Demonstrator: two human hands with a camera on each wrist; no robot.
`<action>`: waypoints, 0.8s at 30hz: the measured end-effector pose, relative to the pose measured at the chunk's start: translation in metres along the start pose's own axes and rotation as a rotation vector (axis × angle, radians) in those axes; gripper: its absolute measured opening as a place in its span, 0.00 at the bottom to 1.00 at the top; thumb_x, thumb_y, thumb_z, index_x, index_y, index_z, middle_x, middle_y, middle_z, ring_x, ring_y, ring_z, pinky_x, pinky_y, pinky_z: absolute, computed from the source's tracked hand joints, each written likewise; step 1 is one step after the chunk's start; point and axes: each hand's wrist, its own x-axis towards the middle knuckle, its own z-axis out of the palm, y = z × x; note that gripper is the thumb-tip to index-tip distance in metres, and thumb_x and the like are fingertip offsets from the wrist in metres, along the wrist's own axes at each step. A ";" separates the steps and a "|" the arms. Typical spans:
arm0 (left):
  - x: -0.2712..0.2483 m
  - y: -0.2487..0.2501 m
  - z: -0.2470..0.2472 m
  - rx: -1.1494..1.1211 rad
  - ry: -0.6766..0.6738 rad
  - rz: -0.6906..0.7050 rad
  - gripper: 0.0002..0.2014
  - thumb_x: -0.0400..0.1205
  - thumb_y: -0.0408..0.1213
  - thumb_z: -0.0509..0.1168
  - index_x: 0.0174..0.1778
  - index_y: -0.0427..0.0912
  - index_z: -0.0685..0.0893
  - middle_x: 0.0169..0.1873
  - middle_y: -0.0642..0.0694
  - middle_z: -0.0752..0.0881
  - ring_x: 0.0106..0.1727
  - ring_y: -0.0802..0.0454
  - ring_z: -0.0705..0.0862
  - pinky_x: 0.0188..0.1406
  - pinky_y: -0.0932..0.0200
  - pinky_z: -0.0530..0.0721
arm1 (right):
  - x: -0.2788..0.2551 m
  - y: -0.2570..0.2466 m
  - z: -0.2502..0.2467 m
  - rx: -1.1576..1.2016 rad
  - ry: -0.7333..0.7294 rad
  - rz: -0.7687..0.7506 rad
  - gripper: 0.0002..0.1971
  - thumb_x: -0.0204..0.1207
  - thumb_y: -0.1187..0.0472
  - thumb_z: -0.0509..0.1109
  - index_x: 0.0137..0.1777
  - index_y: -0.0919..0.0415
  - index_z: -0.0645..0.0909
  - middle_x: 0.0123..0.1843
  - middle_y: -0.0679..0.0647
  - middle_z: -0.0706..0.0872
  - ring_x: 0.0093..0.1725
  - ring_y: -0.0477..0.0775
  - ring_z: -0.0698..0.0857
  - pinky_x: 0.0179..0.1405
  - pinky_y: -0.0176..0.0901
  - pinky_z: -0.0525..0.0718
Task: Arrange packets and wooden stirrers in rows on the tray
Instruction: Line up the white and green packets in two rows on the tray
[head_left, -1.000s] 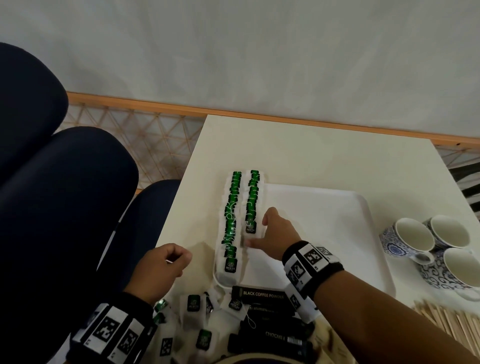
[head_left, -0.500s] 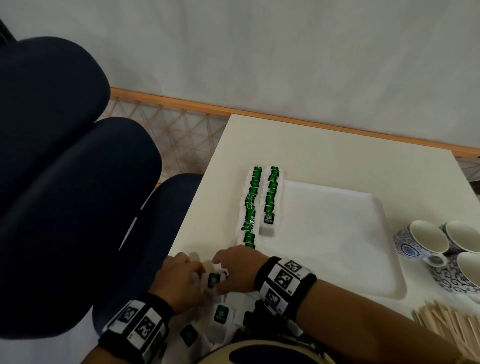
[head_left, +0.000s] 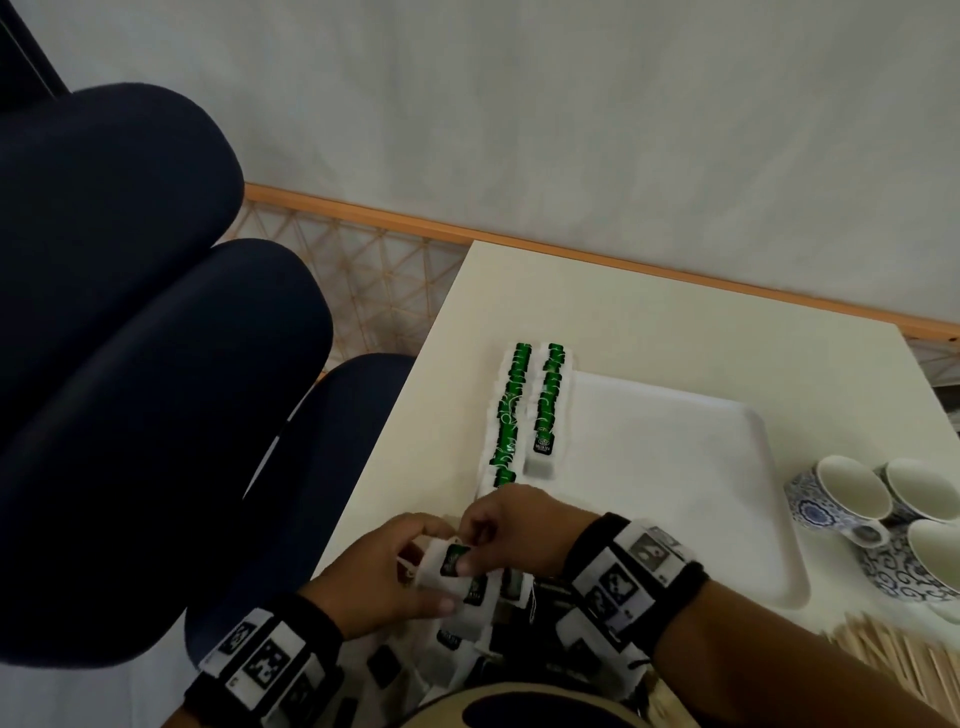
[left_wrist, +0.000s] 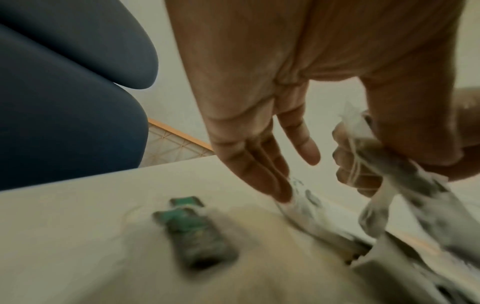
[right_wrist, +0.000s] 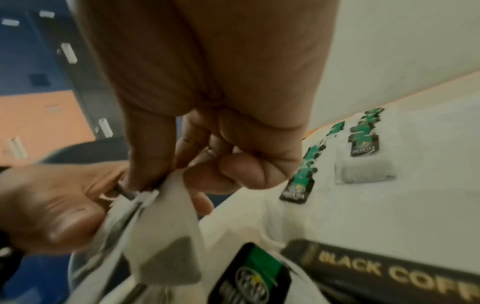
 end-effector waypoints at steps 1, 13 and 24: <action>0.001 0.003 -0.001 -0.090 -0.060 0.015 0.27 0.66 0.44 0.82 0.60 0.55 0.81 0.56 0.50 0.86 0.56 0.54 0.86 0.57 0.53 0.86 | -0.002 0.000 -0.004 0.024 0.024 -0.003 0.09 0.71 0.53 0.79 0.47 0.55 0.86 0.38 0.44 0.84 0.39 0.41 0.81 0.40 0.31 0.77; 0.022 0.025 0.007 -0.382 -0.076 -0.054 0.15 0.70 0.26 0.75 0.52 0.31 0.83 0.37 0.45 0.90 0.38 0.51 0.87 0.36 0.56 0.86 | -0.022 0.013 -0.023 0.540 0.329 -0.047 0.09 0.77 0.58 0.74 0.38 0.58 0.78 0.37 0.56 0.84 0.37 0.50 0.82 0.35 0.37 0.78; 0.038 0.023 0.009 -0.387 0.083 -0.136 0.02 0.80 0.25 0.67 0.44 0.31 0.81 0.33 0.44 0.88 0.32 0.52 0.86 0.31 0.58 0.86 | -0.009 0.093 -0.040 0.188 0.436 0.346 0.10 0.74 0.57 0.75 0.38 0.54 0.76 0.32 0.46 0.87 0.34 0.46 0.83 0.31 0.35 0.77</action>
